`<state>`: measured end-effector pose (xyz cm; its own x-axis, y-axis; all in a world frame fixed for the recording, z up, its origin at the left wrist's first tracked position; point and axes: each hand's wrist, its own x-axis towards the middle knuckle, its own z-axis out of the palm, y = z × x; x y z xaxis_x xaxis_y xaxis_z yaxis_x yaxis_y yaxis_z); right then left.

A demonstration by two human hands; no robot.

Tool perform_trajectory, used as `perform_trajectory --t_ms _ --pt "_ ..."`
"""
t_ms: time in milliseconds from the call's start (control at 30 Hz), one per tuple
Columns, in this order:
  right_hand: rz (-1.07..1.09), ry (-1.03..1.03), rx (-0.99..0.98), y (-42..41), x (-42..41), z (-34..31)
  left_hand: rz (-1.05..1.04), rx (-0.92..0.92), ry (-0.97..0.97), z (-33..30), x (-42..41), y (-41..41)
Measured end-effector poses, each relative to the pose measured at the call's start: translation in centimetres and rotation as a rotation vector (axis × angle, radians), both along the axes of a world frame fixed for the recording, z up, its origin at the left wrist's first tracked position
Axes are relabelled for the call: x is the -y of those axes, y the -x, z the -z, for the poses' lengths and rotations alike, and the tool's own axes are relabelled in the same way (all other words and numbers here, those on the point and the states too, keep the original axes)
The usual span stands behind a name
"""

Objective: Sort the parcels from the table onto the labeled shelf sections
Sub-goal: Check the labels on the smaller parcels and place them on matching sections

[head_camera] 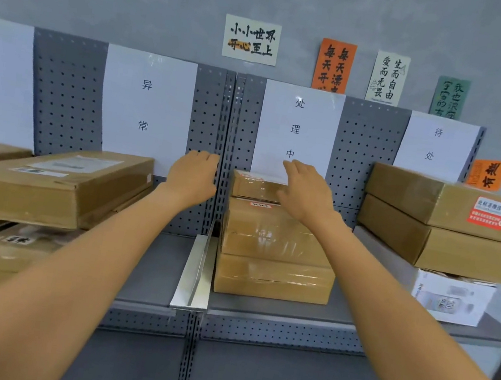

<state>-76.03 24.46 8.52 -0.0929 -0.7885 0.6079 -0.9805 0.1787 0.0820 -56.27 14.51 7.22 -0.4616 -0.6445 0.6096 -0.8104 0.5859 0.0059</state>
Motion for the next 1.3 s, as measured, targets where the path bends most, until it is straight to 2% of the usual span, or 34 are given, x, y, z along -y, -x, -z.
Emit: perform_trajectory --t_ms 400,833,1033,1300 --pt "-0.106 0.036 0.002 -4.9 -4.2 2.3 -0.085 0.009 -0.005 2.2 -6.5 -4.4" --pt "-0.341 -0.076 0.008 -10.6 -12.7 7.9 -0.274 0.076 -0.087 6.8 -19.0 -9.7" --pt "-0.471 -0.099 -0.014 -16.8 -15.1 8.6 -0.403 0.069 -0.077 7.5 -24.4 -16.4" --pt "-0.721 -0.091 -0.031 -30.6 -15.6 8.7 -0.663 0.082 -0.097 7.1 -30.0 -29.8"
